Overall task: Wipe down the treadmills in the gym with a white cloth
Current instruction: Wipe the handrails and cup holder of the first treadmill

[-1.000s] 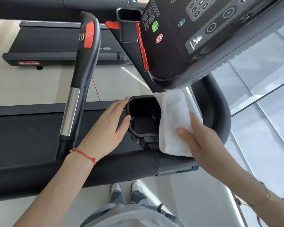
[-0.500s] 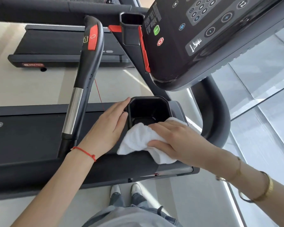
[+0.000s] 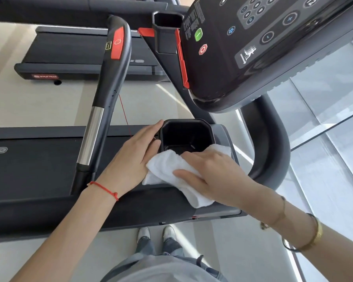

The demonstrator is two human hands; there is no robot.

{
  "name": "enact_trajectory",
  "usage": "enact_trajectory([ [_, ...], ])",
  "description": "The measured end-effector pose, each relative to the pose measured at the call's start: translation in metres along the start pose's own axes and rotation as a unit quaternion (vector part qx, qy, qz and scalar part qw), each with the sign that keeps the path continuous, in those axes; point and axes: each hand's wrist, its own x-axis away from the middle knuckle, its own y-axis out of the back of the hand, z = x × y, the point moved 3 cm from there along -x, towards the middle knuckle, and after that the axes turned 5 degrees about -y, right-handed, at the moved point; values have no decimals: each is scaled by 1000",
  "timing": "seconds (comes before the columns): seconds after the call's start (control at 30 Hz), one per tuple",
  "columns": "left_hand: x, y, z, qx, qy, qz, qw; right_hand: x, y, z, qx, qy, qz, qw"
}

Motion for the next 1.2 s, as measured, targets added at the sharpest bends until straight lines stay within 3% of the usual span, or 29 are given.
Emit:
enact_trajectory([
  [0.17, 1, 0, 0, -13, -12, -1, 1000, 23, 5, -18, -6, 1, -30, 1000],
  [0.47, 3, -1, 1, -16, -10, -1, 1000, 51, -15, -9, -159, -198, -149, 956],
  [0.77, 2, -4, 4, -17, -10, -7, 1000, 1, -5, -31, -241, -214, -113, 940],
  [0.97, 3, -3, 2, -15, -5, -4, 1000, 41, -7, -33, -296, -246, -137, 913],
  [1.13, 2, -3, 1, -23, -5, -3, 1000, 29, 11, -36, -180, -229, -248, 924],
  [1.2, 2, -2, 1, -20, -5, -1, 1000, 18, 13, -35, -144, -226, -252, 930],
])
